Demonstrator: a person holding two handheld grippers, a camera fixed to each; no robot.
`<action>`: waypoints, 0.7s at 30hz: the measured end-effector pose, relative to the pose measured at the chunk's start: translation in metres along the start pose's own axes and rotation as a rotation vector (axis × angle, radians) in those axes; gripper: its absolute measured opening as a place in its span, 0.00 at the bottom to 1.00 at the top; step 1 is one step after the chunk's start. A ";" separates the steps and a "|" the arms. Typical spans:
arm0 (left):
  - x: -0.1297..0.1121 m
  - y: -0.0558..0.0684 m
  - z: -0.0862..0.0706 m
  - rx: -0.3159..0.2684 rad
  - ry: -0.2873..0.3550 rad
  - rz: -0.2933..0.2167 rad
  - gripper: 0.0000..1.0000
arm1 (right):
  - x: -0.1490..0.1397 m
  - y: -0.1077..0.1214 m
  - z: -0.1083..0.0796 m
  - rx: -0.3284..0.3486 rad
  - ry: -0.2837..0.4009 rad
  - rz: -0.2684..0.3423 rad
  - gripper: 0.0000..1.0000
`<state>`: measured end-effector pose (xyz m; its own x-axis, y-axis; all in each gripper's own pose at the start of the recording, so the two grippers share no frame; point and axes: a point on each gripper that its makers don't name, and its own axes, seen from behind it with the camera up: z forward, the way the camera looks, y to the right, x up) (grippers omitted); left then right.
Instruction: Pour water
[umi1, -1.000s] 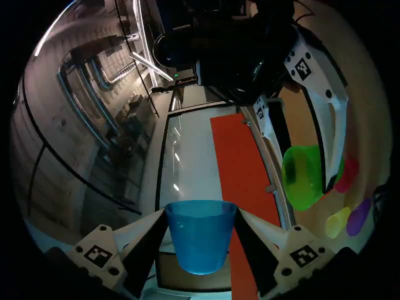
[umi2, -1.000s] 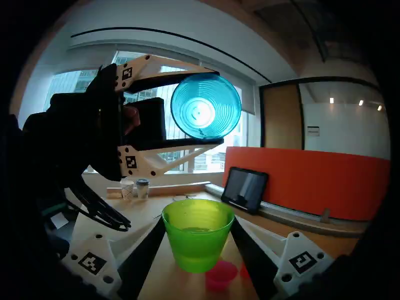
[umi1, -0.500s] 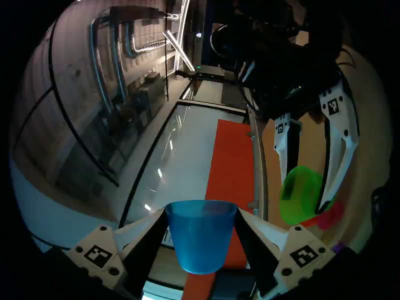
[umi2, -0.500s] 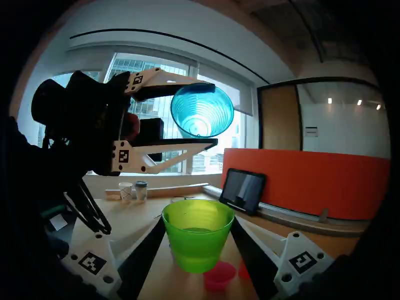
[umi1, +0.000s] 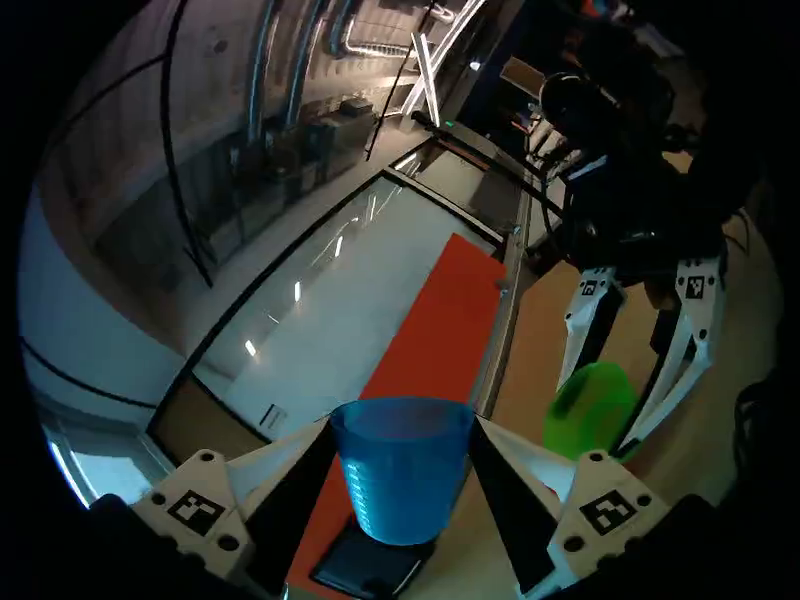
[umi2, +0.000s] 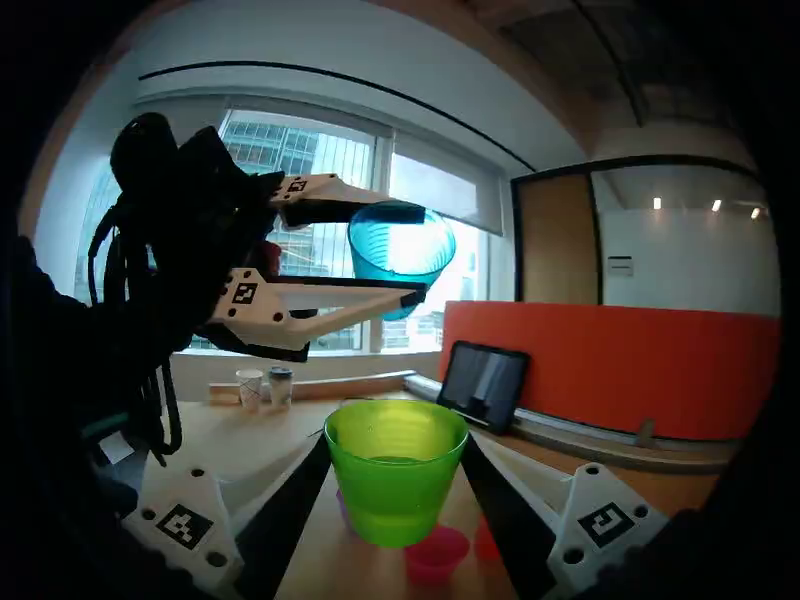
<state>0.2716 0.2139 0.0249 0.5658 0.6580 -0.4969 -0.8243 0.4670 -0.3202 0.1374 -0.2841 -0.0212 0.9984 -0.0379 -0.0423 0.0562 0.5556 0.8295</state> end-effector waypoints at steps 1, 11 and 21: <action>-0.001 0.000 -0.001 -0.002 -0.002 -0.028 0.88 | 0.000 0.000 0.000 0.000 0.001 0.000 0.91; -0.007 -0.002 -0.001 -0.030 -0.026 -0.273 0.87 | 0.002 0.001 -0.002 -0.005 0.007 -0.002 0.91; -0.011 -0.006 0.001 -0.075 -0.024 -0.502 0.88 | 0.005 0.002 -0.004 -0.007 0.014 -0.006 0.91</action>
<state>0.2702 0.2046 0.0326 0.8924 0.3767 -0.2485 -0.4490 0.6864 -0.5721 0.1425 -0.2796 -0.0224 0.9980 -0.0295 -0.0555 0.0625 0.5615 0.8251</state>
